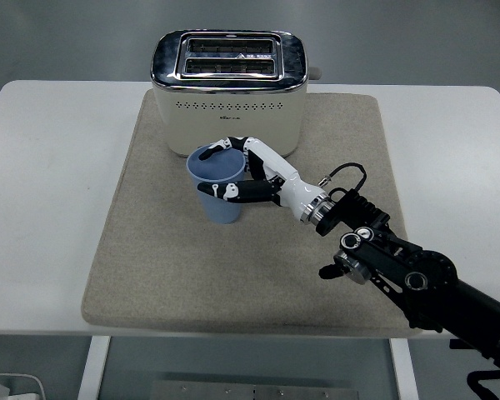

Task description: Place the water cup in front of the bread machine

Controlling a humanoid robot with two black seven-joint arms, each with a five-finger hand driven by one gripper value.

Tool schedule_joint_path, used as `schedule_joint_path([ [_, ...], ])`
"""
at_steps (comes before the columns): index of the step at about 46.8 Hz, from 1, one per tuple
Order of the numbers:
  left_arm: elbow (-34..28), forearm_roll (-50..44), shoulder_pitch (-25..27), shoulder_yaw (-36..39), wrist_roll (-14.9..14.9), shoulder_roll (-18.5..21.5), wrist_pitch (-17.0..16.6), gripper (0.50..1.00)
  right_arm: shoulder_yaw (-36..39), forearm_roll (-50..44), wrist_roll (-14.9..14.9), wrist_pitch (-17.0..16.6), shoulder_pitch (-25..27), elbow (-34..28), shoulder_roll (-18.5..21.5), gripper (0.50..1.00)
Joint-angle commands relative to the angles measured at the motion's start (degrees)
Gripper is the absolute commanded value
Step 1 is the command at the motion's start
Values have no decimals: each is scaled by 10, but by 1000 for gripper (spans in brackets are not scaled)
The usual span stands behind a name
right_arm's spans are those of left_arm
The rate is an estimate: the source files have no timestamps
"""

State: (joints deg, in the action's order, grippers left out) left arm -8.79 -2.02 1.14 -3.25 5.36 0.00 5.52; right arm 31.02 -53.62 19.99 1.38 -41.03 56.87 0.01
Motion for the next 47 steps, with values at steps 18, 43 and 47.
schedule_joint_path([
  [18, 0, 0, 0, 0, 0, 0, 0, 1000, 1, 0, 15, 19, 28, 1, 0, 621],
  [43, 0, 0, 0, 0, 0, 0, 0, 1000, 3, 3, 18, 25, 37, 6, 0, 852],
  [47, 0, 0, 0, 0, 0, 0, 0, 1000, 4, 4, 18, 25, 39, 7, 0, 862],
])
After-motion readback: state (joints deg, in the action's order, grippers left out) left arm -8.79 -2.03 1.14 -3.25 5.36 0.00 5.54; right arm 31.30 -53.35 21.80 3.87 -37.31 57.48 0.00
